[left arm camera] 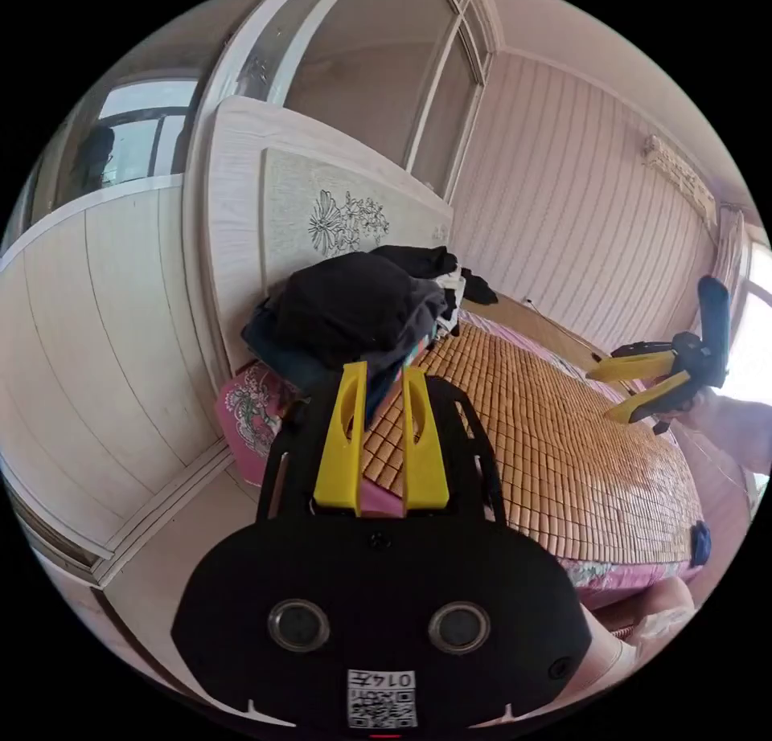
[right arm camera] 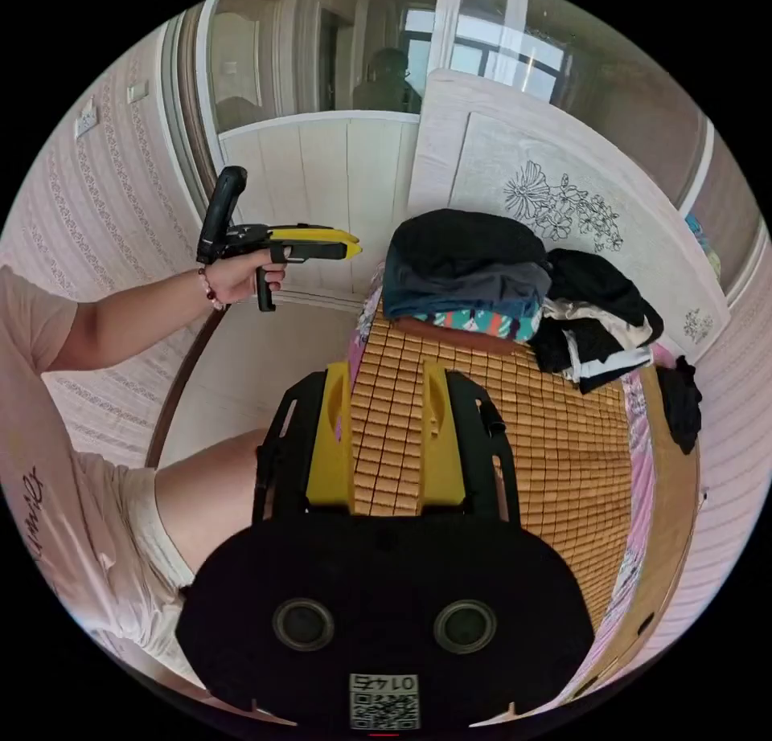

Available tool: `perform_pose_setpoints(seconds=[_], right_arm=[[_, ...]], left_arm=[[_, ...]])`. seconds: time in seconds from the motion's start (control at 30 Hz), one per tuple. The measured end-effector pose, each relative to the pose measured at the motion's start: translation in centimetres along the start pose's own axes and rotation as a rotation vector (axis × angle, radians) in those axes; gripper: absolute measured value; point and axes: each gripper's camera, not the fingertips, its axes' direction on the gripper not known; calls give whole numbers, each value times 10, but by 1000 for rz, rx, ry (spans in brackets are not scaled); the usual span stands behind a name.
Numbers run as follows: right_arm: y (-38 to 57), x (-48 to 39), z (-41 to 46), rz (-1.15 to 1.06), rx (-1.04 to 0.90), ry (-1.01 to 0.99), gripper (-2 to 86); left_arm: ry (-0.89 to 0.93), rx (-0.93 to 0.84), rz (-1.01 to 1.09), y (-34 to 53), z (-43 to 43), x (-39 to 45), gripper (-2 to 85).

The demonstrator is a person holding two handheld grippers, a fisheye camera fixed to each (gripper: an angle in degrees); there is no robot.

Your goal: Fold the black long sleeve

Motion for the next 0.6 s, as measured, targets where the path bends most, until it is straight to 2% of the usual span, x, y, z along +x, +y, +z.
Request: perform_pose_setpoints(seconds=[0.13,0.27,0.4,0.5,0.6], right_arm=[[-67,25,73,50,50,6,130],[-103,44,143,130,37,34,122],[-116,61,181,233,-40,-26,83],[-108,69,170,260,35,-73,36],[-98,74,151,255,84,-101,23]], left_arm=[[-35,-47,-166,-29,32,-68,84],[6,-66,-275,-48,55,-99,150],[-26,-137,-246,-69,70,-108,157],[-34,-189,-191,-85,55,-114,124],[-37,-152,-94,-94,37,-109,110]])
